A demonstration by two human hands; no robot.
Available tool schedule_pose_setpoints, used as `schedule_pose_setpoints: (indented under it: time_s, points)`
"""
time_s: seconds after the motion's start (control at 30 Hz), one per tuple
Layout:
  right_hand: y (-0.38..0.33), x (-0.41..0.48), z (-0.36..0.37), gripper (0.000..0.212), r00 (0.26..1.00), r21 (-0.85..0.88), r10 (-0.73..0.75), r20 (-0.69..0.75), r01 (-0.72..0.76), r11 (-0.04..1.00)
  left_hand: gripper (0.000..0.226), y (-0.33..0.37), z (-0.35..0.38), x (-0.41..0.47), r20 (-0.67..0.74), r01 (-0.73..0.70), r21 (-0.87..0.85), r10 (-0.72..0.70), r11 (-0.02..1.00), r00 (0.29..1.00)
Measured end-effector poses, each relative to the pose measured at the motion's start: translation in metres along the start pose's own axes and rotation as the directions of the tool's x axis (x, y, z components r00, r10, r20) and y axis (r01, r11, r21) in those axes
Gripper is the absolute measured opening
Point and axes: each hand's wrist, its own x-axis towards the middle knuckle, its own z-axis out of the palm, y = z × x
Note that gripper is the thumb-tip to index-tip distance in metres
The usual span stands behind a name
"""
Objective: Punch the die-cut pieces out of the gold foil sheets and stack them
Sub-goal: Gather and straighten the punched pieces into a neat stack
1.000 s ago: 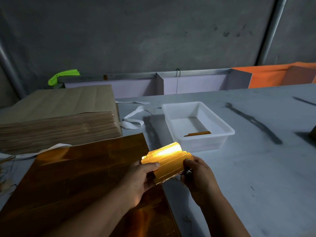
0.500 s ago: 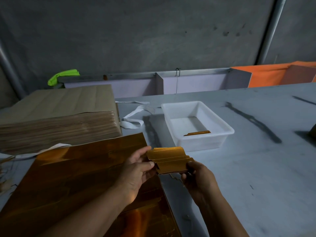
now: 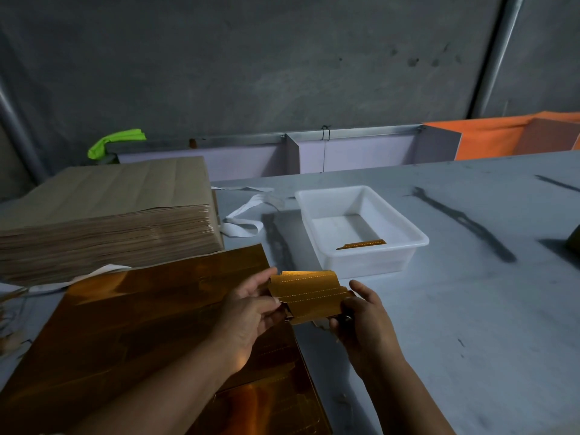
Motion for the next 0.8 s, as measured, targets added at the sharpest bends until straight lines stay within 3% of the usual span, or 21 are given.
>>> schedule_pose_setpoints:
  time_s: [0.3,0.8]
  points:
    - [0.0018,-0.0007,0.0001,0.032,1.0,0.047,-0.01,-0.03,0.012,0.999,0.043,0.0,-0.0005,0.0013,0.045,0.003,-0.042,-0.001,0.999,0.999]
    - [0.0064,-0.002,0.002,0.031,0.999,0.015,-0.03,-0.031,0.031,0.999,0.037,-0.0042,-0.0026,0.004,-0.006,0.021,-0.097,-0.021,0.995,1.0]
